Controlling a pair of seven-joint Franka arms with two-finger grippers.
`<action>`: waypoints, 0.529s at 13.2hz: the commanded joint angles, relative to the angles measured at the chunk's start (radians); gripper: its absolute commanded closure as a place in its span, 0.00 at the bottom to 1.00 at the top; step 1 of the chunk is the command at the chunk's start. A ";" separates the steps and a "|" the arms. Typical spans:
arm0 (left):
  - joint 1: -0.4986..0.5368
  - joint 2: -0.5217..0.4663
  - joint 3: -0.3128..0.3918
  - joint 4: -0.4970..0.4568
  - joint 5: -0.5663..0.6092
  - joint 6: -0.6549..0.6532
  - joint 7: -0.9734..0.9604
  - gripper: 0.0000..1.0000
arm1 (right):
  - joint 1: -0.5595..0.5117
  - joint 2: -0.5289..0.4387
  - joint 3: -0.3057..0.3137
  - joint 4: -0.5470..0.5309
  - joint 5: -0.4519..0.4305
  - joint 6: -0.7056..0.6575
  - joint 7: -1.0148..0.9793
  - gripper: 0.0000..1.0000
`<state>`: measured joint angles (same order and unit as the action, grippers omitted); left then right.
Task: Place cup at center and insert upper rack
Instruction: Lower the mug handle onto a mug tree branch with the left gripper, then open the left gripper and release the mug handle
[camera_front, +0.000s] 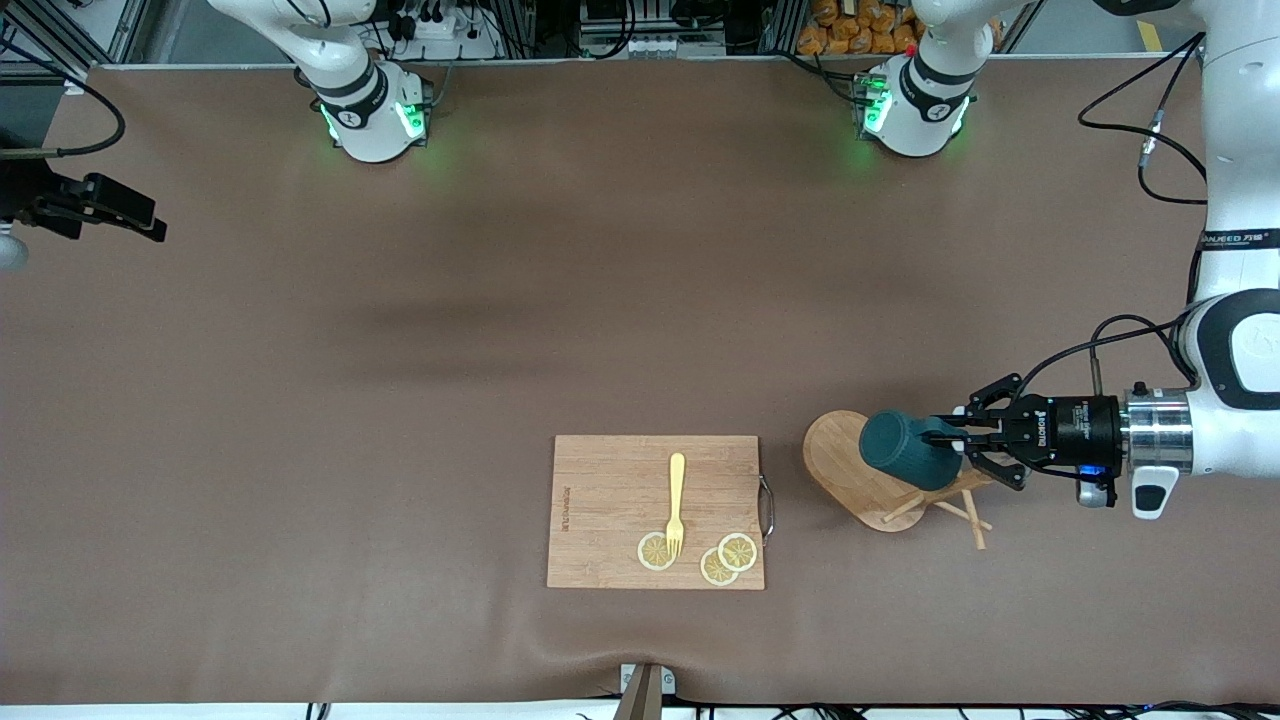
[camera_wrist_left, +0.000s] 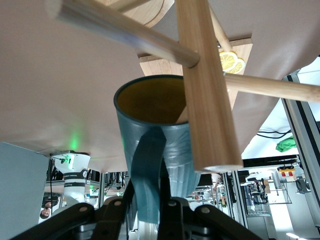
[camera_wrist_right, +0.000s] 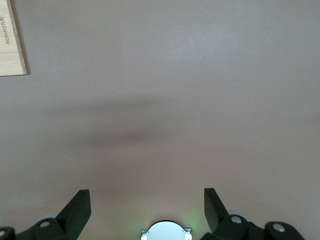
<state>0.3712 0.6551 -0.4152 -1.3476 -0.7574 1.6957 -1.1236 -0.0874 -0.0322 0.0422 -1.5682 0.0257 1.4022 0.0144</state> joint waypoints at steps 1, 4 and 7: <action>0.011 0.014 -0.002 0.008 0.009 -0.007 0.019 1.00 | -0.003 -0.011 -0.001 -0.007 0.002 -0.003 0.009 0.00; 0.012 0.018 0.013 0.007 0.009 -0.010 0.028 1.00 | 0.000 -0.009 -0.001 -0.010 0.002 -0.002 0.012 0.00; 0.011 0.018 0.013 0.008 0.004 -0.008 0.028 0.70 | 0.005 -0.009 -0.001 -0.012 0.002 -0.002 0.015 0.00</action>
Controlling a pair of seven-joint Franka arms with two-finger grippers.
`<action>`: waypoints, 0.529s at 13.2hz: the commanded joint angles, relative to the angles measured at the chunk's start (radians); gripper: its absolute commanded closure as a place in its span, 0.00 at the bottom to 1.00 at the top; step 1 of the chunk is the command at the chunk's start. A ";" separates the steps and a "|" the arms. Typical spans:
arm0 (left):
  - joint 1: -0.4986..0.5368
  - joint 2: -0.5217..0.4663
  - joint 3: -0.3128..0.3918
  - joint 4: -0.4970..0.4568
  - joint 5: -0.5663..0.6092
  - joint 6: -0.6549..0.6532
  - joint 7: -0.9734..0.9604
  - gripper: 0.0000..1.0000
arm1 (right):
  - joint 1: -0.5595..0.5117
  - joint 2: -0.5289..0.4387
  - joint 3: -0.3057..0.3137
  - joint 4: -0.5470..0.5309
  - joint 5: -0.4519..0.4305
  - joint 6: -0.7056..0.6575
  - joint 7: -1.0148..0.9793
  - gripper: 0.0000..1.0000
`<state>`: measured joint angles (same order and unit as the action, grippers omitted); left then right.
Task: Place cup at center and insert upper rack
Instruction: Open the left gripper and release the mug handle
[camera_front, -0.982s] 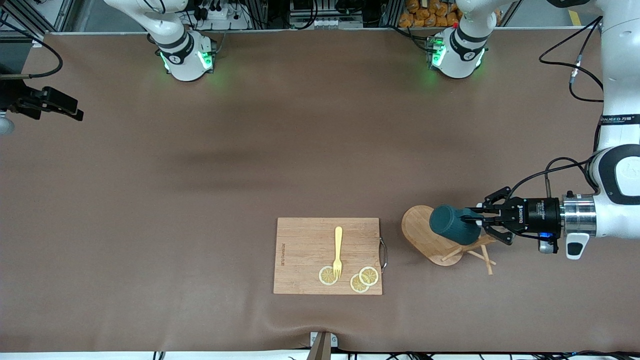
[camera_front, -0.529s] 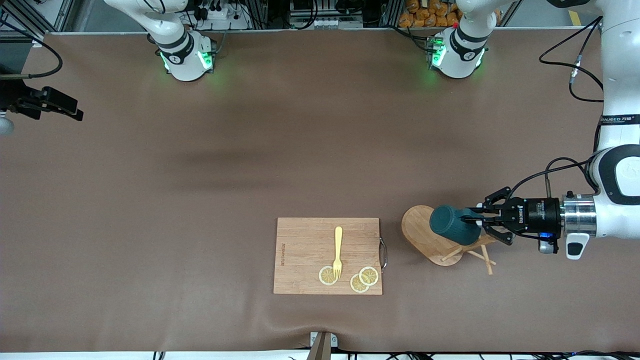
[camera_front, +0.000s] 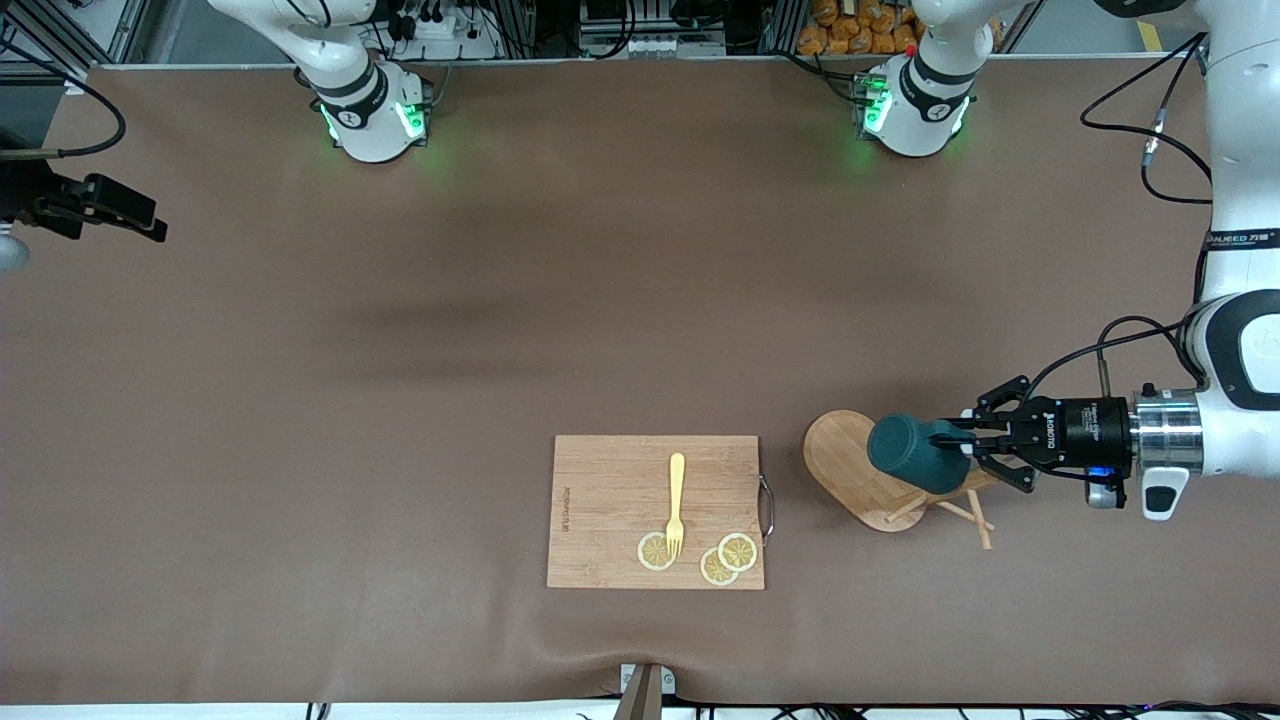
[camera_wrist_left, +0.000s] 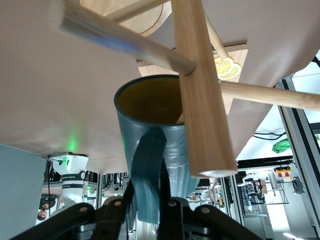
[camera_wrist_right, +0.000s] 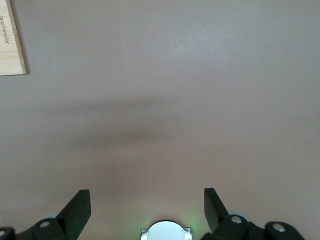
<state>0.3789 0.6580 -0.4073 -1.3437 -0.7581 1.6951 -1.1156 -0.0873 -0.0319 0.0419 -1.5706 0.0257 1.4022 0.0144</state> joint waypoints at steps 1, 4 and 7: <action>0.003 0.015 0.005 0.005 0.005 -0.008 0.017 0.48 | 0.004 -0.008 -0.001 -0.009 0.003 0.000 0.015 0.00; 0.002 0.015 0.007 0.005 0.002 -0.008 0.007 0.00 | 0.021 -0.008 -0.001 -0.009 -0.003 0.003 0.015 0.00; 0.002 0.011 0.005 0.006 0.000 -0.008 -0.003 0.00 | 0.032 -0.008 -0.001 -0.009 -0.003 0.003 0.016 0.00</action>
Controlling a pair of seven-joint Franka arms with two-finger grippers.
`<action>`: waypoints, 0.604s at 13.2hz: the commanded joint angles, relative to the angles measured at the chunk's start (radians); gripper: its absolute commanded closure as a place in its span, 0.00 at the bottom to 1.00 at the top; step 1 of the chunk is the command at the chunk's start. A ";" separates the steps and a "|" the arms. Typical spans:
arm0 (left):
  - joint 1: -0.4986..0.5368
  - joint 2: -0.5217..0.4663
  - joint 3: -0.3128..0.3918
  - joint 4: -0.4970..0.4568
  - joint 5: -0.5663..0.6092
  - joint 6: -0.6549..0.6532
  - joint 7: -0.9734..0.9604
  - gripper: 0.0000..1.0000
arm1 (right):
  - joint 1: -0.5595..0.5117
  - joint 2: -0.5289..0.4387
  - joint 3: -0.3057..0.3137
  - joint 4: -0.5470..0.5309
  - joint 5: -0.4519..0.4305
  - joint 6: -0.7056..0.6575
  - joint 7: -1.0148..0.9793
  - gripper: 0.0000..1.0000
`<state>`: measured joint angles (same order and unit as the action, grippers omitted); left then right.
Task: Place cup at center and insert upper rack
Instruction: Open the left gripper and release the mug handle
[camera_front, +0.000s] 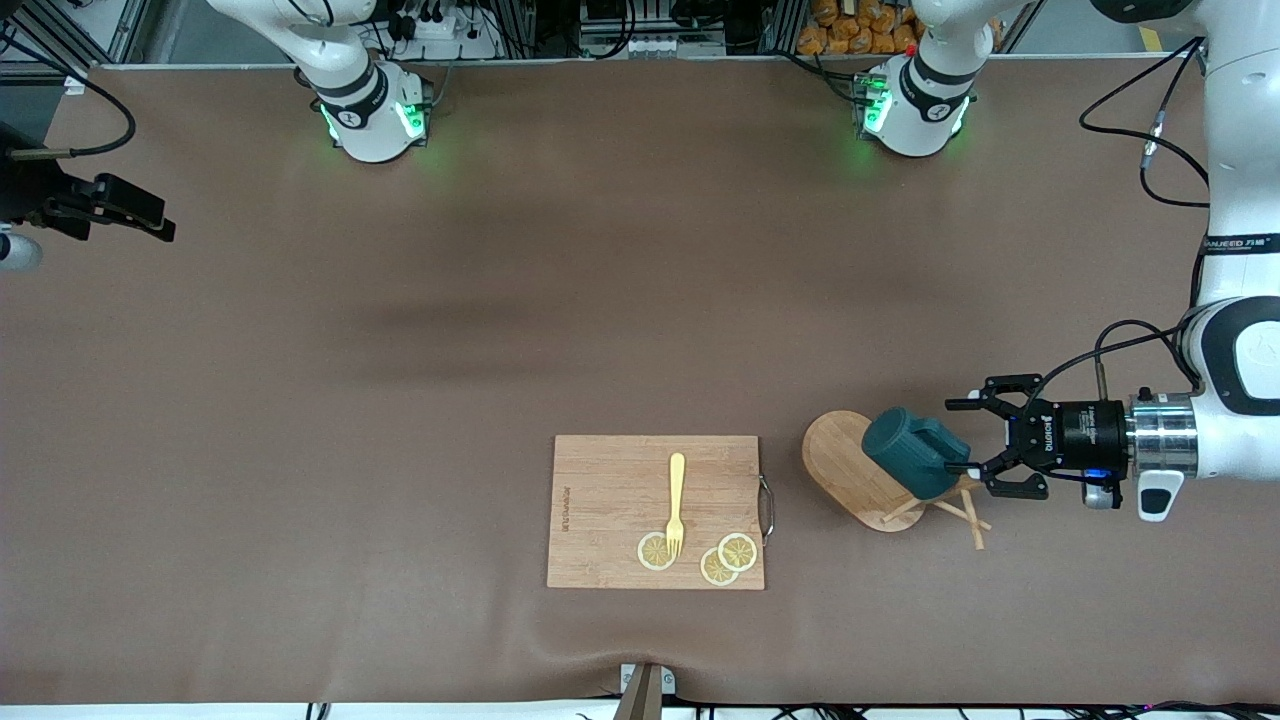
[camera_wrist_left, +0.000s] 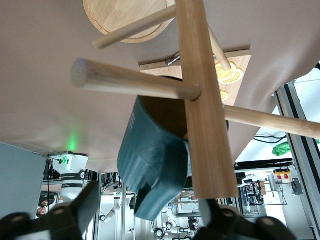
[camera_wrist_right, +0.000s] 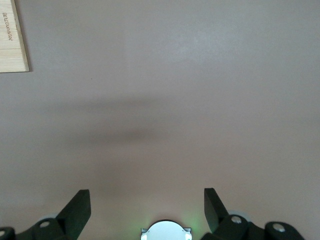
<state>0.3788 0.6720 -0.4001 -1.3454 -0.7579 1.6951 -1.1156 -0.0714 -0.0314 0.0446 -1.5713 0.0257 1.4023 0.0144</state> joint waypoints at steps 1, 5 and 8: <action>0.002 -0.006 -0.002 0.011 0.000 -0.008 -0.009 0.00 | 0.018 -0.008 -0.003 -0.009 -0.003 0.003 0.016 0.00; 0.009 -0.029 -0.002 0.011 0.002 -0.015 -0.023 0.00 | 0.016 -0.008 -0.003 -0.010 -0.003 0.004 0.015 0.00; 0.028 -0.075 -0.002 0.012 0.006 -0.035 -0.038 0.00 | 0.015 -0.008 -0.003 -0.010 -0.003 0.003 0.016 0.00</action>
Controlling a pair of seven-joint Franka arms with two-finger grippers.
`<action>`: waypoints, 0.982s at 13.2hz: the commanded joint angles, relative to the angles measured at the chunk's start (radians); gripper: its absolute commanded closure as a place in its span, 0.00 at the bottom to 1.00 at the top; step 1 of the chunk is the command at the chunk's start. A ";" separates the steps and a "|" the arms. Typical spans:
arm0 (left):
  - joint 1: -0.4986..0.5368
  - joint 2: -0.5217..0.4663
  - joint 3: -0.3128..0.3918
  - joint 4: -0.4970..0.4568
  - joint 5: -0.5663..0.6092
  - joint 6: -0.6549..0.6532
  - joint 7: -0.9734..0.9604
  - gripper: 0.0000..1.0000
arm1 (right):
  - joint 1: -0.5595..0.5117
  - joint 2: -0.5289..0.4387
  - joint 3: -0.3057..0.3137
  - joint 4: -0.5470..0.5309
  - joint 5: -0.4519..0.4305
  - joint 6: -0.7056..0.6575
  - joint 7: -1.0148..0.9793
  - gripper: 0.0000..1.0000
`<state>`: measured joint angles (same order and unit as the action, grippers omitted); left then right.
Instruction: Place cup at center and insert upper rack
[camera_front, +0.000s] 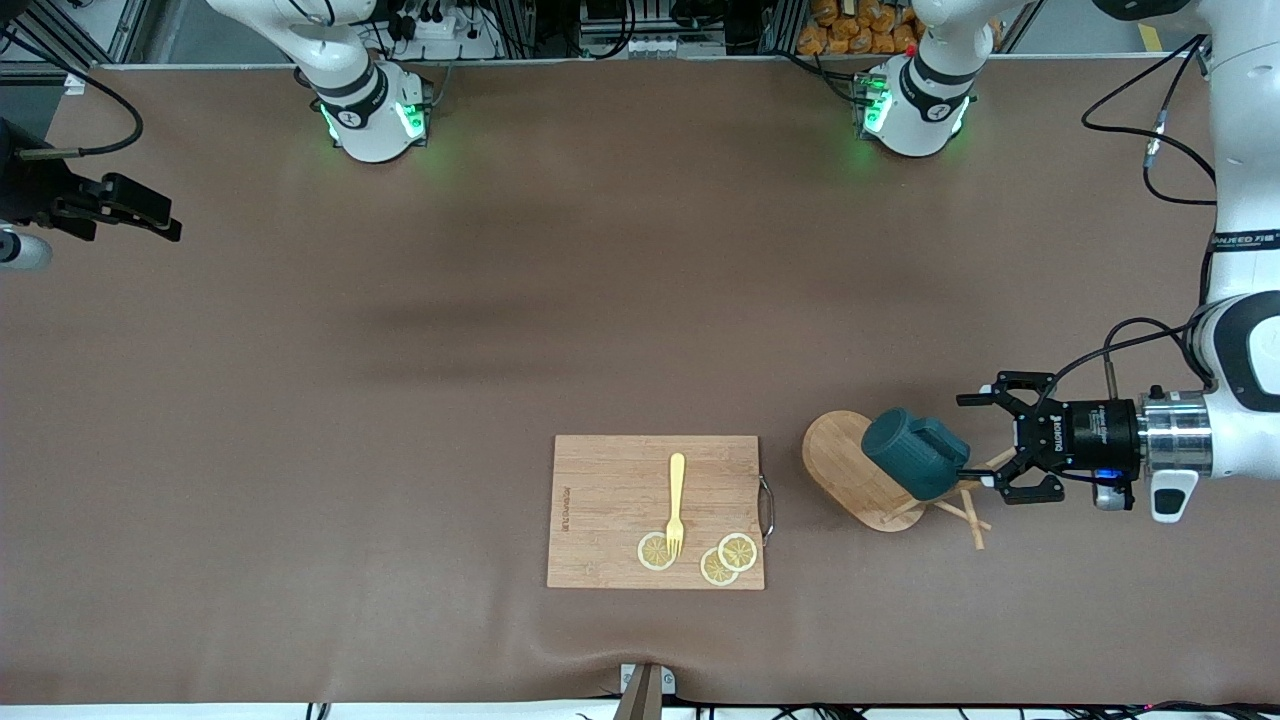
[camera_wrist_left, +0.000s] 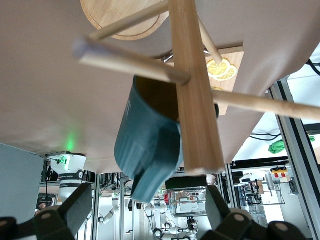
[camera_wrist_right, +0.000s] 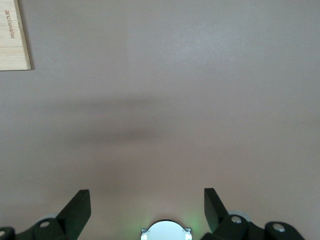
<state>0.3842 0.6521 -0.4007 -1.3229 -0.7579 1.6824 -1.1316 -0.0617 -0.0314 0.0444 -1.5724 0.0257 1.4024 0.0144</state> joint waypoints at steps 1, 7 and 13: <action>0.028 -0.072 -0.003 -0.010 0.009 -0.023 -0.022 0.00 | 0.005 -0.010 -0.003 -0.009 -0.003 0.003 0.016 0.00; 0.025 -0.192 -0.012 -0.012 0.093 -0.021 -0.020 0.00 | 0.007 -0.010 -0.004 -0.009 -0.003 -0.002 0.064 0.00; 0.015 -0.293 -0.091 -0.021 0.340 -0.044 -0.019 0.00 | 0.007 -0.010 -0.006 -0.009 -0.004 0.003 0.058 0.00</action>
<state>0.3944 0.4020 -0.4547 -1.3134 -0.5006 1.6451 -1.1396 -0.0617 -0.0314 0.0425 -1.5754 0.0256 1.4027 0.0597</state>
